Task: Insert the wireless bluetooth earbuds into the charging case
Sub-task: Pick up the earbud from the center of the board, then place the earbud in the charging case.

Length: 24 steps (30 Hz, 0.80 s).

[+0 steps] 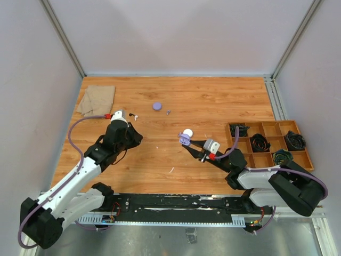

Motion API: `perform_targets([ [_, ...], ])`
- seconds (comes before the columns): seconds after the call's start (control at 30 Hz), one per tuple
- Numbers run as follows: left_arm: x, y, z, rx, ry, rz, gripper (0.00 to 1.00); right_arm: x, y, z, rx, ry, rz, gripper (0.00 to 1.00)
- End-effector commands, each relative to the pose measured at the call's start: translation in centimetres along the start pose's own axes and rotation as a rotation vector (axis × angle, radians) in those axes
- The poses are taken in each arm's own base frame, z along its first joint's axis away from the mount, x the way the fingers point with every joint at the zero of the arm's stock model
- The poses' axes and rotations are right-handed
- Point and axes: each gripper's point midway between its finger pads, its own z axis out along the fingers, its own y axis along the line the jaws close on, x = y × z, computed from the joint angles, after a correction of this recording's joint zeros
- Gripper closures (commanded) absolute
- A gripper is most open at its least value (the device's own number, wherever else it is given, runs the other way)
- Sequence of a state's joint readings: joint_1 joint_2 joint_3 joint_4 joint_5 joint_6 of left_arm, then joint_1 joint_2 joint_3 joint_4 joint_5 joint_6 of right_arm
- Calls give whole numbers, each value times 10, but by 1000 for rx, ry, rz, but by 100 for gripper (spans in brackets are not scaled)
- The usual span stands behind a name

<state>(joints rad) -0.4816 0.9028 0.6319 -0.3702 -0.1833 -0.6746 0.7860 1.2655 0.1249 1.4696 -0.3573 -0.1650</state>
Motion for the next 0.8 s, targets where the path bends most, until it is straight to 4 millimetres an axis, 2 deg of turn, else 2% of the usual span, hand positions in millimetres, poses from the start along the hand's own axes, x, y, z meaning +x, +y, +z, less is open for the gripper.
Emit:
perform_targets([
  [0.0,-33,-39,-19,138,-156,-3,91,-33,-4,9,8,-109,-12,99],
  [0.2,-42,-94,-45,353,-248,34,92,-39,-5,10,5,-124,3,99],
  [0.43,-42,-152,-72,562,-325,109,93,-43,-8,16,12,-135,16,99],
  [0.6,-39,-177,-89,654,-370,122,93,-50,-11,23,15,-155,30,99],
  [0.77,-36,-192,-97,699,-393,134,94,-56,-13,27,19,-170,45,99],
])
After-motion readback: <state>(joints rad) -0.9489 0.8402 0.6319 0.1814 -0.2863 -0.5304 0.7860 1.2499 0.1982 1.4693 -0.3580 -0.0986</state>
